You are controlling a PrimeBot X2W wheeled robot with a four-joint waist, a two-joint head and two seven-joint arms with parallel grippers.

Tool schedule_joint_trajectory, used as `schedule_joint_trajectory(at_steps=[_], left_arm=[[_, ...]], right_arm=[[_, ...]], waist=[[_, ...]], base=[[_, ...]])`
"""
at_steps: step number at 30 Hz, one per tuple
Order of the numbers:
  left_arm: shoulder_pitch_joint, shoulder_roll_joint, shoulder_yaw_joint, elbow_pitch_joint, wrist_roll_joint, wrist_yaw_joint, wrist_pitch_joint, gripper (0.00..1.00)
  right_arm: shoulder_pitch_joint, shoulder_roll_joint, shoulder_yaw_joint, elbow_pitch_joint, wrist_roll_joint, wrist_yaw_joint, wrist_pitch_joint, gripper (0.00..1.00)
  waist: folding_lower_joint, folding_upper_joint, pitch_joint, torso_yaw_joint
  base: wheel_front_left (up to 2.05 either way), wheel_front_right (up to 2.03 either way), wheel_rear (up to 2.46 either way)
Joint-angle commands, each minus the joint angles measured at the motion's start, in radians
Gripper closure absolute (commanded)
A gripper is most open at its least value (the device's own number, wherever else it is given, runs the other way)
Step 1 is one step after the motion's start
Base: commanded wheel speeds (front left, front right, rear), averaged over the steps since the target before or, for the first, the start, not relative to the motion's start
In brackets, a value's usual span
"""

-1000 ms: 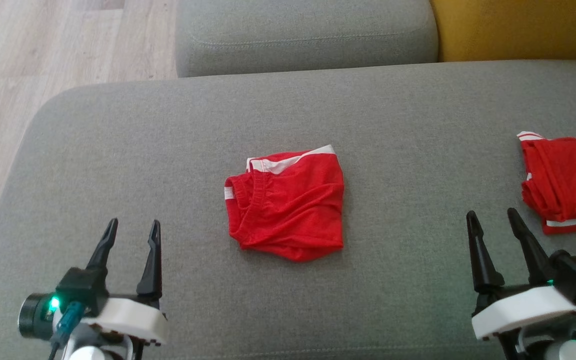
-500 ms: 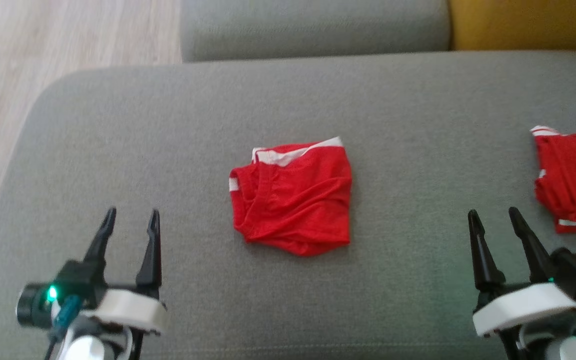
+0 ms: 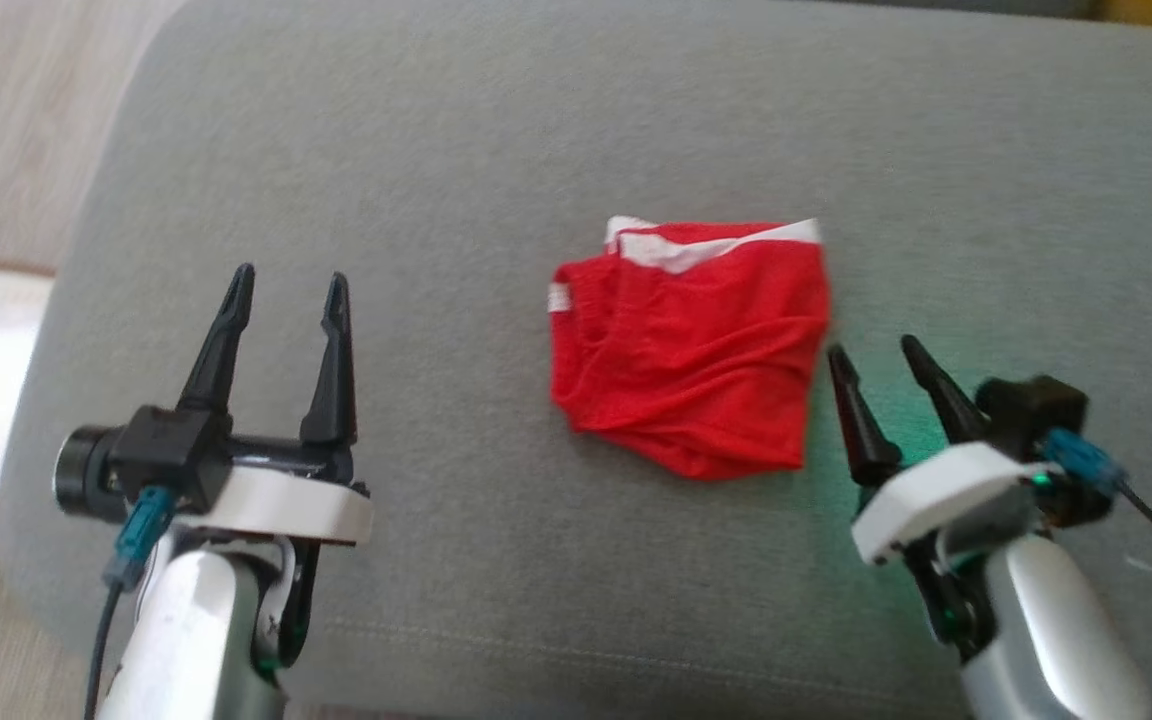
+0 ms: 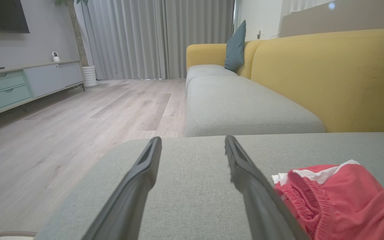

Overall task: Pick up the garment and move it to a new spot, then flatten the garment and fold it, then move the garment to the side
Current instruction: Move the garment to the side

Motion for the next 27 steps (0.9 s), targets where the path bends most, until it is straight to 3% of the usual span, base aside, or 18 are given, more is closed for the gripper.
schedule_joint_trajectory(at_steps=[1,7,13,14,15,16,27], left_arm=[[-0.047,0.007,0.028,-0.032,-0.002,-0.003,-0.012,0.0],[-0.062,-0.006,0.034,-0.054,0.009,-0.011,-0.012,0.0],[-0.056,-0.015,0.042,-0.057,0.014,-0.018,-0.013,0.0],[-0.054,-0.016,0.043,-0.057,0.015,-0.019,-0.013,0.0],[-0.053,-0.017,0.044,-0.056,0.018,-0.02,-0.013,0.0],[-0.052,-0.018,0.045,-0.056,0.02,-0.02,-0.013,0.0],[-0.04,-0.016,0.061,-0.052,0.035,-0.03,-0.013,0.0]], right_arm=[[-0.041,-0.005,0.029,-0.014,0.007,-0.001,-0.011,0.0],[-0.141,-0.005,0.092,0.176,0.067,-0.001,-0.035,0.0],[-0.198,-0.005,0.135,0.326,0.116,-0.001,0.015,0.0],[-0.203,-0.005,0.145,0.338,0.13,-0.001,0.022,0.37],[-0.208,-0.005,0.153,0.347,0.138,-0.001,0.028,0.94],[-0.211,-0.005,0.16,0.353,0.143,-0.001,0.032,1.0],[-0.198,-0.005,0.203,0.286,0.057,-0.001,-0.007,1.0]], waist=[[-0.0001,0.0,0.033,0.036],[-0.0001,0.0,0.043,0.064],[-0.0001,0.0,0.044,0.07],[-0.0001,0.0,0.044,0.069],[-0.0001,0.0,0.043,0.068],[-0.0001,0.0,0.042,0.065],[-0.0001,0.0,0.035,-0.001]], base=[[0.0,0.0,0.0],[0.0,0.0,0.0],[0.0,0.0,0.0],[0.0,0.0,0.0],[0.0,0.0,0.0],[0.0,0.0,0.0],[0.0,0.0,0.0]])
